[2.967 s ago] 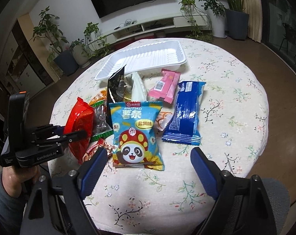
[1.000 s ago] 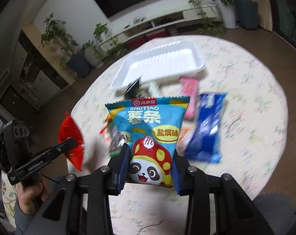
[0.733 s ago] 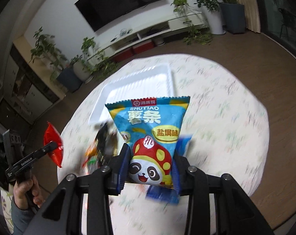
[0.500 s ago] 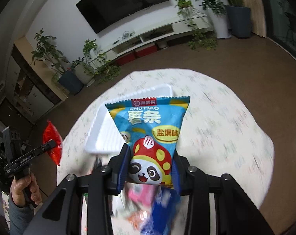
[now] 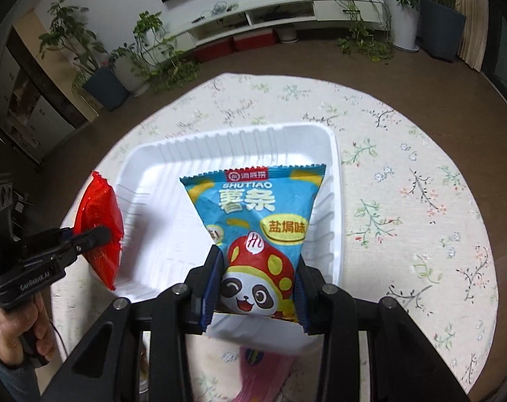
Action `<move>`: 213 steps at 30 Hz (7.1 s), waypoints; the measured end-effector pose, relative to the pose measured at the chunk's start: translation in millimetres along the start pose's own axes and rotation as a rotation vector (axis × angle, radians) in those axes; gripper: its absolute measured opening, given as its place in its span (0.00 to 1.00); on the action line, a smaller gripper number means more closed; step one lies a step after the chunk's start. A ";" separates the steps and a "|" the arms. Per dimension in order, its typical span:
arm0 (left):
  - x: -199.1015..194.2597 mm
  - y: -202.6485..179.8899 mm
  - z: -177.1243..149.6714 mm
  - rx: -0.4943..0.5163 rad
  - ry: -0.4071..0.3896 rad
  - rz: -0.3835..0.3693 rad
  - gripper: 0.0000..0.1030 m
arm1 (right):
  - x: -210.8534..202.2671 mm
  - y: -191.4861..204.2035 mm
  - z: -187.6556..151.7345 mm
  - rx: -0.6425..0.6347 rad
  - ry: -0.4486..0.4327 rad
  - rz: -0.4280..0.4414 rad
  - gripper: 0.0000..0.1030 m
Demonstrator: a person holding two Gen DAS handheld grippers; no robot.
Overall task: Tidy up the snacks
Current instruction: 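Lower both bags into the white tray and open both tools, then move the left tool to the red-gold candy packet, then grasp the red-gold candy packet with the left tool while the right tool grasps the blue bar, then carry the candy packet with the left tool while the right tool carries the blue bar to the tray, then release the candy packet and blue bar into the tray from both tools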
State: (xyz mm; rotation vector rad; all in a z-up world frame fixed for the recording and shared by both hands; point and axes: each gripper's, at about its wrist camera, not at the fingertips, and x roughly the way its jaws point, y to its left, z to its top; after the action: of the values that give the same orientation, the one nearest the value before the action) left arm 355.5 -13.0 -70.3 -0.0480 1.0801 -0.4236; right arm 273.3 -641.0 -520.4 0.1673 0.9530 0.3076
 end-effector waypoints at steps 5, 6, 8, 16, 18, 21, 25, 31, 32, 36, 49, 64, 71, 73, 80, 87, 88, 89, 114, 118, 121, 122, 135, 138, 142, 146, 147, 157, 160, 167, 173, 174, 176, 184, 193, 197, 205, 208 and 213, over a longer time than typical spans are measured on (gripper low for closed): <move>8.8 0.6 -8.1 0.002 0.005 0.013 0.23 | 17.3 -3.9 -5.1 -0.004 0.029 -0.021 0.39; 8.9 0.3 -8.4 0.003 0.008 0.013 0.24 | 18.5 -4.5 -6.2 0.001 0.029 -0.023 0.39; 12.5 0.0 -9.2 -0.001 0.010 0.012 0.25 | 24.1 -3.9 -4.1 0.000 0.037 -0.025 0.40; 27.2 0.9 -7.3 -0.025 0.017 -0.002 0.28 | 30.8 -2.2 -5.7 -0.007 0.042 -0.053 0.57; 26.3 -0.4 -6.2 -0.023 0.011 -0.005 0.28 | 29.3 -2.4 -5.9 0.002 0.043 -0.042 0.61; 20.9 0.5 -4.8 -0.034 -0.006 -0.006 0.30 | 22.5 1.2 -6.0 -0.004 0.027 -0.050 0.66; 4.0 -0.1 -6.0 -0.031 -0.050 0.008 0.51 | 0.4 7.0 -5.0 -0.009 -0.025 -0.037 0.80; -49.6 -0.6 -20.0 -0.035 -0.171 -0.016 0.85 | -52.3 4.7 -10.9 0.057 -0.108 0.054 0.90; -57.3 -2.7 -23.5 -0.032 -0.178 -0.019 0.96 | -59.6 3.7 -14.1 0.072 -0.127 0.085 0.93; -94.1 -13.6 -54.7 0.023 -0.236 -0.033 1.00 | -92.5 -3.5 -43.7 0.162 -0.207 0.282 1.00; -177.2 -53.4 -222.0 0.066 -0.335 0.092 1.00 | -147.3 -16.7 -187.1 0.367 -0.236 0.374 1.00; -123.5 -99.5 -284.3 0.186 -0.103 0.062 0.98 | -142.2 22.2 -246.4 0.171 -0.179 0.076 0.90; -107.8 -117.3 -272.4 0.319 -0.015 0.044 0.91 | -143.5 31.4 -254.2 0.111 -0.191 0.015 0.90; -100.9 -119.4 -269.5 0.337 0.020 0.017 0.79 | -143.7 31.4 -255.1 0.109 -0.195 0.009 0.90; -76.5 -129.8 -278.2 0.389 0.114 0.003 0.59 | -143.9 30.1 -255.4 0.107 -0.195 0.001 0.90; -63.9 -126.3 -278.5 0.369 0.149 0.009 0.32 | -142.6 32.5 -255.6 0.102 -0.193 0.003 0.90; -63.7 -126.4 -277.5 0.368 0.151 0.010 0.32 | -142.5 32.6 -255.6 0.102 -0.193 0.005 0.90; -63.6 -126.5 -276.5 0.367 0.153 0.013 0.33 | -142.2 33.1 -255.6 0.102 -0.192 0.006 0.90; -81.7 -105.6 -282.1 0.262 0.082 -0.067 0.19 | -132.0 27.8 -253.2 0.104 -0.167 -0.021 0.84; -88.3 -100.5 -285.0 0.241 0.063 -0.096 0.16 | -131.6 24.5 -248.0 0.102 -0.172 -0.047 0.84; -95.7 -96.5 -285.8 0.222 0.044 -0.122 0.16 | -130.4 22.3 -241.1 0.095 -0.177 -0.080 0.83; -97.9 -95.5 -285.9 0.217 0.038 -0.127 0.16 | -129.1 21.2 -236.8 0.090 -0.177 -0.091 0.83; -110.9 -81.8 -288.7 0.157 0.005 -0.175 0.16 | -81.7 14.0 -205.6 0.069 -0.064 -0.147 0.59; -111.1 -82.2 -288.7 0.155 0.001 -0.183 0.16 | -76.9 13.4 -198.4 0.064 -0.064 -0.162 0.59; -110.7 -81.9 -289.1 0.150 0.002 -0.186 0.16 | -64.2 6.7 -187.7 0.075 -0.029 -0.183 0.52; -108.7 -78.4 -288.5 0.142 0.005 -0.187 0.16 | -55.2 3.8 -185.2 0.063 -0.015 -0.197 0.45; -108.3 -77.6 -288.5 0.140 0.006 -0.186 0.16 | -54.4 4.5 -185.6 0.055 -0.015 -0.205 0.44; -105.6 -78.1 -288.3 0.135 0.008 -0.185 0.16 | -60.2 1.7 -194.2 0.033 -0.023 -0.197 0.30; -105.5 -77.3 -287.6 0.131 0.005 -0.184 0.16 | -64.5 -2.6 -197.7 0.046 -0.028 -0.175 0.28; -109.7 -73.3 -285.2 0.119 -0.006 -0.189 0.16 | -88.6 -15.2 -207.3 0.125 -0.080 -0.095 0.26; -119.6 -64.1 -274.5 0.094 -0.033 -0.205 0.16 | -107.9 -15.4 -209.8 0.148 -0.101 -0.019 0.26; -121.2 -63.7 -271.9 0.093 -0.038 -0.204 0.16 | -110.2 -14.5 -209.8 0.148 -0.102 -0.007 0.26; -126.8 -59.2 -263.2 0.087 -0.055 -0.204 0.16 | -115.5 -14.0 -207.8 0.158 -0.115 0.014 0.26; -153.9 -29.0 -203.0 0.062 -0.145 -0.184 0.16 | -147.4 -21.3 -174.5 0.174 -0.210 0.031 0.26; -156.0 -15.7 -105.1 0.080 -0.202 -0.144 0.16 | -171.6 2.1 -106.9 0.063 -0.325 0.053 0.26; -142.2 -13.2 -63.9 0.076 -0.205 -0.121 0.16 | -165.6 21.1 -68.2 0.008 -0.353 0.066 0.26; -69.0 -43.7 -0.5 0.128 -0.096 -0.131 0.16 | -97.1 43.3 -15.4 -0.065 -0.254 0.043 0.26; -42.4 -55.5 6.0 0.145 -0.062 -0.121 0.16 | -68.3 44.6 -5.1 -0.091 -0.195 0.023 0.26; -0.6 -56.8 14.4 0.154 -0.015 -0.078 0.16 | -30.3 48.1 4.1 -0.116 -0.121 0.000 0.27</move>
State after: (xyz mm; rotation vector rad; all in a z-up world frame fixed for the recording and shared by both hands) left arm 350.0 -67.4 -49.2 0.0434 1.0298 -0.5749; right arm 251.4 -605.7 -481.4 0.0787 0.8134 0.3479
